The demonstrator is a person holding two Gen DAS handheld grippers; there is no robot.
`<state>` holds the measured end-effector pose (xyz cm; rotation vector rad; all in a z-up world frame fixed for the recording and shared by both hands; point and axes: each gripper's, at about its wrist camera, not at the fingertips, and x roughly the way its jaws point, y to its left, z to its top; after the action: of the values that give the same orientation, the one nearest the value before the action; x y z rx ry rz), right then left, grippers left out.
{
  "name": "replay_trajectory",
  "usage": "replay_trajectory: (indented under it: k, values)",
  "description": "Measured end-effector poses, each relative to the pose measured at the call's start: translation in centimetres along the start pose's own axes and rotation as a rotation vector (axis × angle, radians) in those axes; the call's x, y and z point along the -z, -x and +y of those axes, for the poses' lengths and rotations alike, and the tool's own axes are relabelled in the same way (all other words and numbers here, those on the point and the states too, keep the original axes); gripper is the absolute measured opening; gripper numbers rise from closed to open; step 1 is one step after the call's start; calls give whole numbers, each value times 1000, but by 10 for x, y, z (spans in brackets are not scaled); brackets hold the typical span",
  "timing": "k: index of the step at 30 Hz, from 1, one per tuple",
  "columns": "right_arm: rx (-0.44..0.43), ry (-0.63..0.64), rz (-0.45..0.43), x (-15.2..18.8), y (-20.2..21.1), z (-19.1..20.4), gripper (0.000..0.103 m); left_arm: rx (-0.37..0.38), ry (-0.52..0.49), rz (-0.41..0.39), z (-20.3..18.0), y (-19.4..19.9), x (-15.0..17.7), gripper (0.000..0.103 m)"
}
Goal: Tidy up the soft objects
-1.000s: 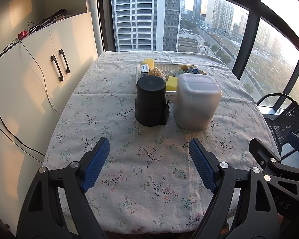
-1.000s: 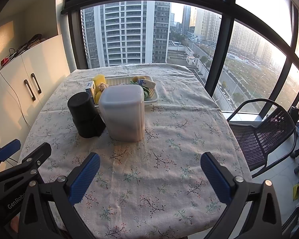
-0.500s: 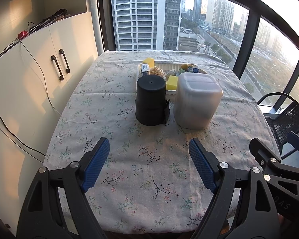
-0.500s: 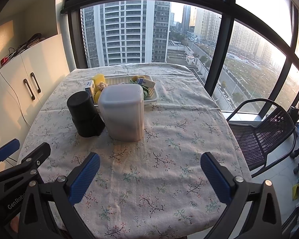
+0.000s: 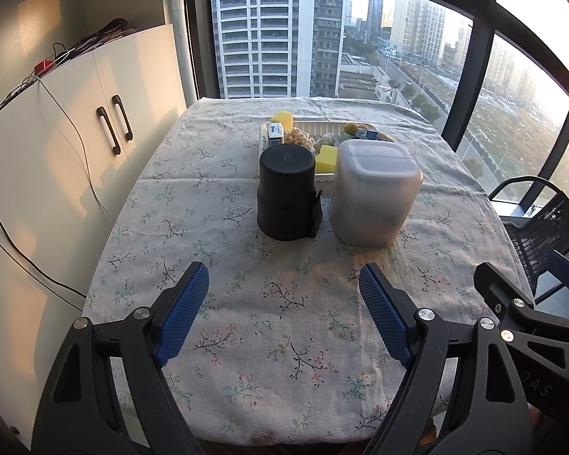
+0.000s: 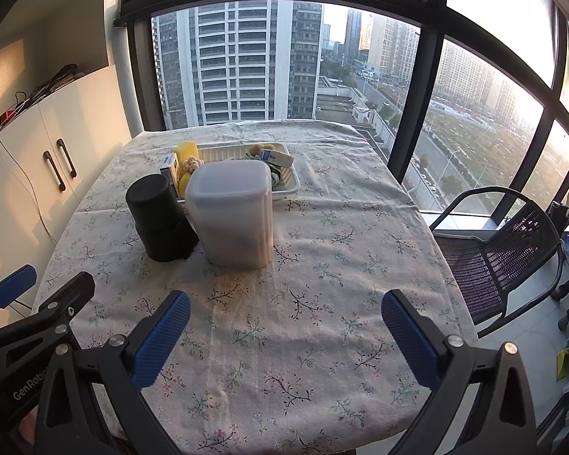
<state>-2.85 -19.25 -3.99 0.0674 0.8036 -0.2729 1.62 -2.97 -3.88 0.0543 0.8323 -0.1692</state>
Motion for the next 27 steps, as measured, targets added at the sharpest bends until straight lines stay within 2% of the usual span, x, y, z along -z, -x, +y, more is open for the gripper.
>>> replay_trajectory:
  k: [27]
  values:
    - [11, 0, -10, 0, 2, 1, 103, -9, -6, -18, 1, 4, -3, 81]
